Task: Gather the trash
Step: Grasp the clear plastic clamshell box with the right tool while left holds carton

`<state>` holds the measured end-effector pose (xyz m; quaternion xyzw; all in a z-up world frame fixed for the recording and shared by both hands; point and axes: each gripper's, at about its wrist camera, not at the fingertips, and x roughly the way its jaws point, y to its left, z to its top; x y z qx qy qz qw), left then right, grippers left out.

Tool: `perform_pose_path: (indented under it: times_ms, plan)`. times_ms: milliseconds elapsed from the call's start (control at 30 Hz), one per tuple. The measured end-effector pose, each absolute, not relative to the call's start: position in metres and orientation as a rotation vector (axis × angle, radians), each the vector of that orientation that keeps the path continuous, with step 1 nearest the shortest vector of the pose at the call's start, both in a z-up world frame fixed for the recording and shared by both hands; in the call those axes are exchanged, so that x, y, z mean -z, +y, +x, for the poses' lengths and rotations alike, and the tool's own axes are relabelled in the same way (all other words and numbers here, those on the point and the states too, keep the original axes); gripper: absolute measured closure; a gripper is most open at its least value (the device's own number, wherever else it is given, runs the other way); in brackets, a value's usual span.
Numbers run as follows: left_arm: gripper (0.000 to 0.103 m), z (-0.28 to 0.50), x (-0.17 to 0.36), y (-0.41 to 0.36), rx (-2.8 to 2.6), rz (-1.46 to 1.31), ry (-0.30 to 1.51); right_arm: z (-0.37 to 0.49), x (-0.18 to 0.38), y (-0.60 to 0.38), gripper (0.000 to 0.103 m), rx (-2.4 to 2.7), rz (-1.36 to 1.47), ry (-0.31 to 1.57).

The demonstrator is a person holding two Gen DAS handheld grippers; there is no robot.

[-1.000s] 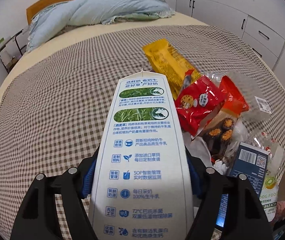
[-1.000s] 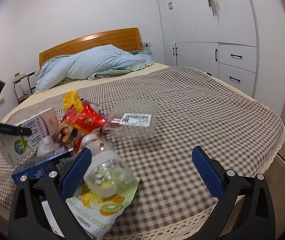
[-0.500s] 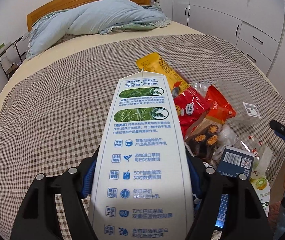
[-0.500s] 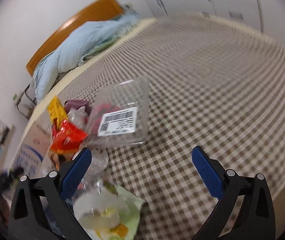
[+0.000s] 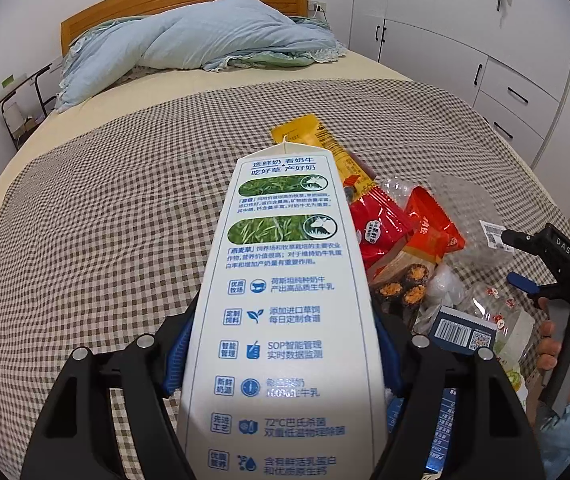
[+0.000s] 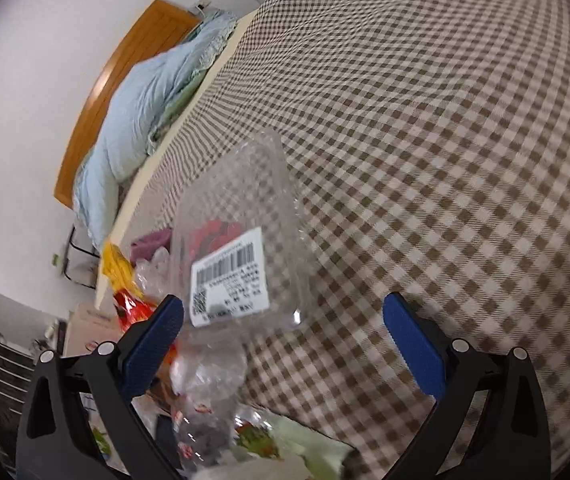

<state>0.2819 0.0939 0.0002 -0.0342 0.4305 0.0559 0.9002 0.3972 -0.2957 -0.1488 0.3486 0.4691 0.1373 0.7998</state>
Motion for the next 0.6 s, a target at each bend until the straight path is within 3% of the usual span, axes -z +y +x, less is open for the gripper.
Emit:
perform_pose_path:
  times_ms: [33, 133, 500, 600]
  plan:
    - [0.033, 0.282, 0.000, 0.095, -0.116, -0.076, 0.888, 0.397, 0.150, -0.295, 0.010, -0.296, 0.757, 1.000]
    - [0.033, 0.283, 0.000, 0.096, -0.124, -0.082, 0.882, 0.406, 0.154, -0.291, 0.033, -0.299, 0.803, 1.007]
    - [0.033, 0.285, 0.006, 0.099, -0.137, -0.095, 0.884, 0.422, 0.172, -0.290, 0.040, -0.391, 0.969, 1.031]
    - [0.033, 0.285, 0.006, 0.098, -0.139, -0.097, 0.883, 0.413, 0.174, -0.302, 0.049, -0.394, 0.990, 1.003]
